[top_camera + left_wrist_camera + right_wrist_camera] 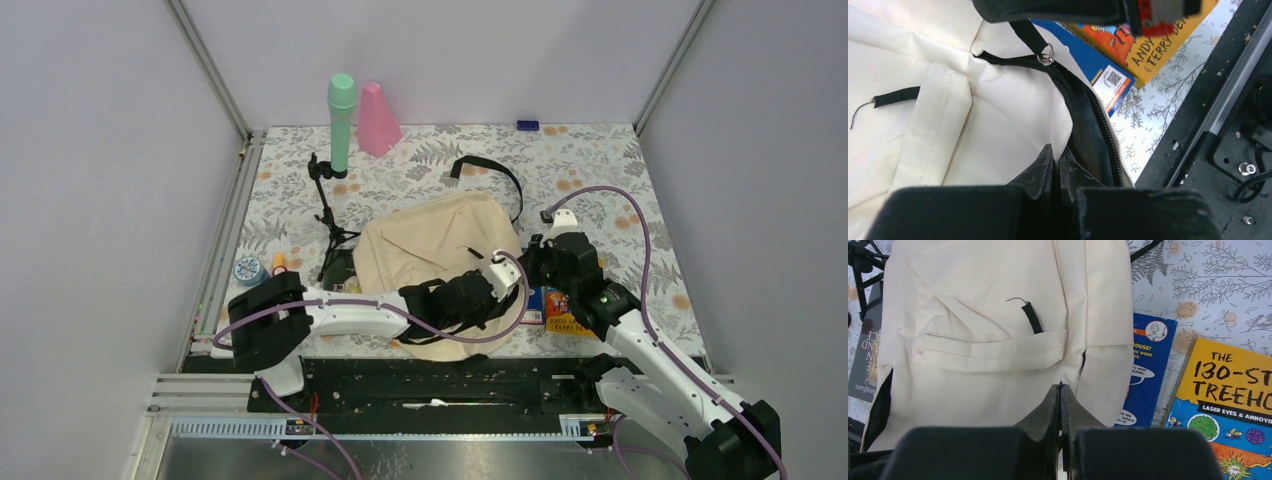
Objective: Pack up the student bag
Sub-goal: Unzip the student bag at the center of the board.
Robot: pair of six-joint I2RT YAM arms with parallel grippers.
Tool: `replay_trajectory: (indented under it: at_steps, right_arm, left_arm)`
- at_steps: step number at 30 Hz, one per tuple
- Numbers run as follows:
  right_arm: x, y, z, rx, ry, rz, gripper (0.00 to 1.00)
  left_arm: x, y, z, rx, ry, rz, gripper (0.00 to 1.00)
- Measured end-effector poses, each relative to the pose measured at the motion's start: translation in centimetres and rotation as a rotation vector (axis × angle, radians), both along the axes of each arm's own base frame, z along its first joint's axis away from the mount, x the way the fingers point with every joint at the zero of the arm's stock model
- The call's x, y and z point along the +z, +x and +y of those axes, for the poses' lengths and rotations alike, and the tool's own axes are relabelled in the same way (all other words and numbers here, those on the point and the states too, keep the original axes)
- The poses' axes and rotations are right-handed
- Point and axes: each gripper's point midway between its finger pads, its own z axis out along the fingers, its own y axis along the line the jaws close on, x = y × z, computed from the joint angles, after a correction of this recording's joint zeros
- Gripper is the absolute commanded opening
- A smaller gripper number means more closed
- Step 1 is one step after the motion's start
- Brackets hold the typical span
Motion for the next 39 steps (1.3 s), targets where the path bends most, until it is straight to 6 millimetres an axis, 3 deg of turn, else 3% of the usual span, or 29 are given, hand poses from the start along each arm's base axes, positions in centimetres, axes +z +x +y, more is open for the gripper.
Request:
replay_trajectory:
  at_steps: [10,22,33,39]
  right_arm:
    - [-2.2,0.3,0.2,-0.001,-0.035,0.070,0.00]
    - [-5.9,0.3,0.8,-0.006,-0.071,0.200,0.00]
    - [-3.6,0.8,1.5,-0.001,-0.048,0.184,0.00]
    - [-3.6,0.8,1.6,0.003,-0.047,0.182,0.00]
  left_arm:
    - [0.6,-2.2,1.5,-0.018,0.007,-0.049,0.00]
    - [-1.0,-3.8,2.5,-0.035,0.041,-0.058,0.00]
    - [0.1,-4.3,3.7,-0.026,0.007,-0.094,0.00]
    - [1.5,-4.6,5.3,0.005,-0.027,-0.124,0.00]
